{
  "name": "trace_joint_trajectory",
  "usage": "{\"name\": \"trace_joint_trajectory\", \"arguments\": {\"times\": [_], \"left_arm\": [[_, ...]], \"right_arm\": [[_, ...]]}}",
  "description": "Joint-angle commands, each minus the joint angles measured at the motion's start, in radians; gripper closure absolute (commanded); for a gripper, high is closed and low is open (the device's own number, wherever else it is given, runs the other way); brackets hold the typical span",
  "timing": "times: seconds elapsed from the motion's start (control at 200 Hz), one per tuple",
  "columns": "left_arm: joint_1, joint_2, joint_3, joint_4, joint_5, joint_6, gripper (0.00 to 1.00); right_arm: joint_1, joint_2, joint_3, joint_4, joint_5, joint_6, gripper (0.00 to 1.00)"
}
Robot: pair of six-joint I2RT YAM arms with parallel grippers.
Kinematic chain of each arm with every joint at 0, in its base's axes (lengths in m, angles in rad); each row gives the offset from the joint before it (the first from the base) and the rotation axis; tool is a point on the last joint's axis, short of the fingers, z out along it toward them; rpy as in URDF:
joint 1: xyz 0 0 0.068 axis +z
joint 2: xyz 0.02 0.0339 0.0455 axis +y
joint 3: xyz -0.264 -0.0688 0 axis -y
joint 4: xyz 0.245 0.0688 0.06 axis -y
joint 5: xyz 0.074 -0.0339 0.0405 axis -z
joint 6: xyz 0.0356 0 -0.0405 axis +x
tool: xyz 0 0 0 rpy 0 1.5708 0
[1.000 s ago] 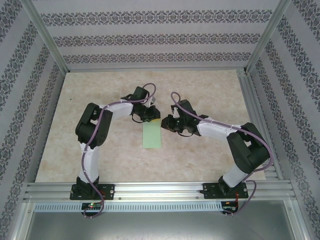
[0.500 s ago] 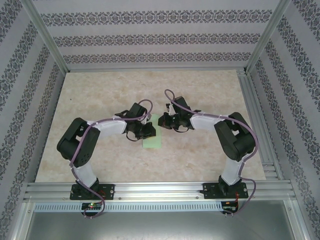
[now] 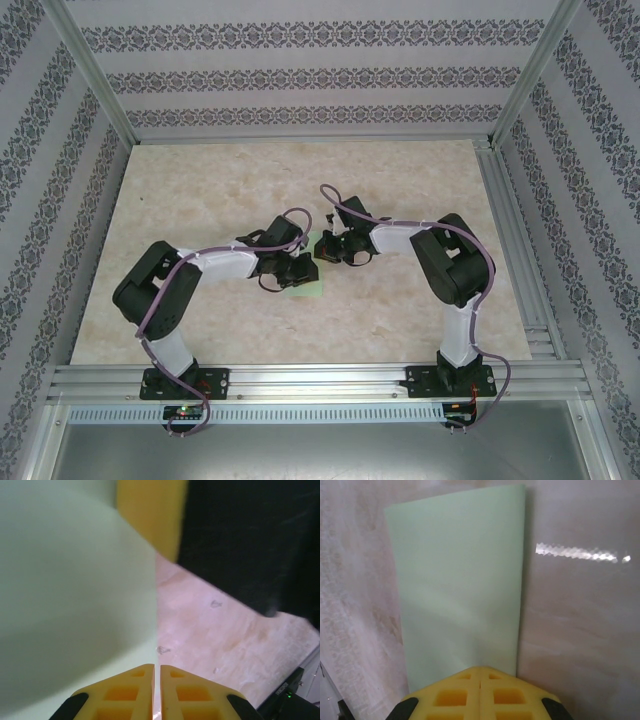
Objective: Fold a paper plane with a square sheet of paper (pick it up from the middle)
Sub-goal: Fold the square sheet of paper in half at the center of the table.
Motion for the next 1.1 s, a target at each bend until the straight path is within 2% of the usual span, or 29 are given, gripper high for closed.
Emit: {"name": "trace_joint_trajectory", "arguments": {"times": [0.0, 0.35, 0.55, 1.094], "left_arm": [[-0.012, 0.033, 0.01, -0.028, -0.028, 0.014, 0.88], [-0.017, 0.082, -0.004, -0.176, -0.059, 0.111, 0.89], [-0.02, 0.087, -0.027, -0.186, -0.06, 0.126, 0.89], [-0.025, 0.094, -0.034, -0.178, -0.052, 0.122, 0.89]], "right_arm": [[0.0, 0.026, 0.024, -0.023, 0.01, -0.035, 0.97], [-0.016, 0.054, 0.053, -0.032, 0.037, -0.049, 0.97], [-0.036, 0.065, 0.071, 0.015, 0.017, -0.041, 0.97], [-0.095, 0.123, 0.167, 0.035, 0.072, -0.025, 0.96]]}}
